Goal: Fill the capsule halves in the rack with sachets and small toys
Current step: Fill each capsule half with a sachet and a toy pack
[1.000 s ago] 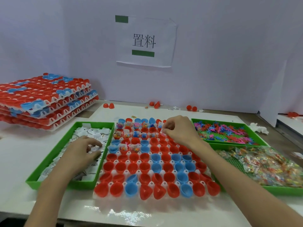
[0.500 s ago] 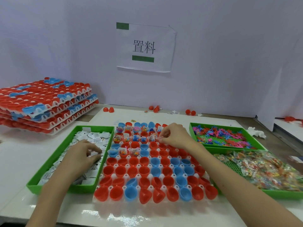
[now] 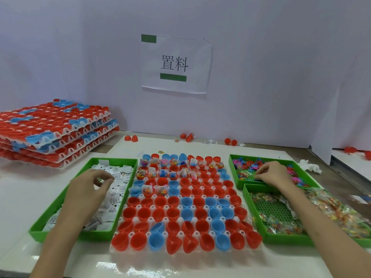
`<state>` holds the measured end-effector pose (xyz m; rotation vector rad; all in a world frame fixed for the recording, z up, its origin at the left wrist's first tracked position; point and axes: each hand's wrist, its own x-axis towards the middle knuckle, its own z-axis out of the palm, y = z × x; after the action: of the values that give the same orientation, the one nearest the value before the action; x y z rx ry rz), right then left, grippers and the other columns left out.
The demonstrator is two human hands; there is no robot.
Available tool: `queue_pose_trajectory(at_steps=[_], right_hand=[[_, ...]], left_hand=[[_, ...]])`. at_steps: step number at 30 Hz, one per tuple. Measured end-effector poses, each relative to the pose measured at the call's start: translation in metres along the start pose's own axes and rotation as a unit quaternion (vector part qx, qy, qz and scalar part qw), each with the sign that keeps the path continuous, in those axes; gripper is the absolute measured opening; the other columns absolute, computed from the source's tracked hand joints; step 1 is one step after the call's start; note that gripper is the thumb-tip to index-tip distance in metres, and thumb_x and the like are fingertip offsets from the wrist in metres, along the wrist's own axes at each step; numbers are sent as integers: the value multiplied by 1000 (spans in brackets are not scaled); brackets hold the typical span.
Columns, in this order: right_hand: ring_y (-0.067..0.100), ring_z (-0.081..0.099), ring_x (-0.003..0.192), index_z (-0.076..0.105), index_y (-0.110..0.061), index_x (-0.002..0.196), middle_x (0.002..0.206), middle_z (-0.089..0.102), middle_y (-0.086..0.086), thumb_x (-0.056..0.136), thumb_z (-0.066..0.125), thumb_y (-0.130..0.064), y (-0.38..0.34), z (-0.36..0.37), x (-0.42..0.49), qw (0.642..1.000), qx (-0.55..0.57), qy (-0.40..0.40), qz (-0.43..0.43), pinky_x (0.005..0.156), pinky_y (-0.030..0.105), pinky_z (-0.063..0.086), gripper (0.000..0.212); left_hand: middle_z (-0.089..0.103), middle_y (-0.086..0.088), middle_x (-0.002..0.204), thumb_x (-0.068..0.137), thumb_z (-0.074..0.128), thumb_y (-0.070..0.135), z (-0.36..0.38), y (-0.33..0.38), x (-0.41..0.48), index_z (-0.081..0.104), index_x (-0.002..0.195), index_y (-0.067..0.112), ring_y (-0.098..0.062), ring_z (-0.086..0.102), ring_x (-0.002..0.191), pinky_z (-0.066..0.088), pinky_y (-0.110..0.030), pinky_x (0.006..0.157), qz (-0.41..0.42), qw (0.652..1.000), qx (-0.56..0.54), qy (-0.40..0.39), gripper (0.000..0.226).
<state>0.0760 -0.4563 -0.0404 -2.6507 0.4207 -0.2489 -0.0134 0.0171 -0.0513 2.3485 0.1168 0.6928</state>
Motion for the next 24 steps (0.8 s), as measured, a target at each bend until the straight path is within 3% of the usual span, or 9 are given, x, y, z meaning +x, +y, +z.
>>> queue_pose_trajectory(at_steps=[5,7,9,11,14,17,20,24], right_hand=[[11,65,70,71,-30,69,86,71,-5,84,71,-2,6,-4,1,997,40,67,-5,57,28,54,31],[10,64,72,71,-30,71,87,74,-2,82,71,-1,3,-7,-1,993,70,97,-21,60,25,51,31],[15,67,77,69,-29,72,85,75,1,80,73,-1,-4,-13,-6,987,117,111,-24,70,30,55,29],[19,69,78,69,-26,77,85,74,3,80,74,-1,-16,-20,-14,977,178,113,-27,69,31,55,25],[21,68,84,71,-21,86,88,72,3,84,71,-3,-42,-33,-40,947,292,123,-53,65,29,50,18],[14,70,86,73,-23,87,86,73,-2,84,75,-7,-66,-49,-88,885,443,113,-85,71,24,50,17],[7,71,88,76,-29,91,92,75,-7,76,77,-23,-77,-53,-149,824,548,72,-128,77,24,56,16],[8,72,86,79,-34,88,91,77,-5,68,75,-29,-86,-48,-197,810,569,1,-142,73,15,56,21]], left_hand=[[70,3,81,89,70,12,-7,12,-6,74,96,18,-8,63,76,47,-11,61,-33,991,-79,105,10],[71,3,81,89,69,11,-13,24,-13,71,92,25,-15,68,76,52,-13,62,-43,982,-128,129,15],[72,11,74,88,69,9,-19,48,-23,68,83,34,-14,72,73,57,-21,64,-31,971,-191,141,26],[74,13,76,87,71,9,-21,78,-36,69,83,32,-5,72,70,57,-17,68,-10,958,-251,135,23],[75,10,80,83,75,20,-12,125,-51,70,86,28,-6,73,70,58,-16,64,5,936,-336,102,11],[76,6,78,82,74,17,10,160,-61,70,88,23,-11,74,70,57,-15,62,-36,900,-428,82,9],[77,5,79,83,74,14,31,182,-76,72,89,24,-11,75,72,56,-14,63,-89,868,-486,49,12],[76,11,78,86,71,8,44,195,-96,72,91,29,-6,74,72,56,-13,65,-68,885,-459,-16,22]])
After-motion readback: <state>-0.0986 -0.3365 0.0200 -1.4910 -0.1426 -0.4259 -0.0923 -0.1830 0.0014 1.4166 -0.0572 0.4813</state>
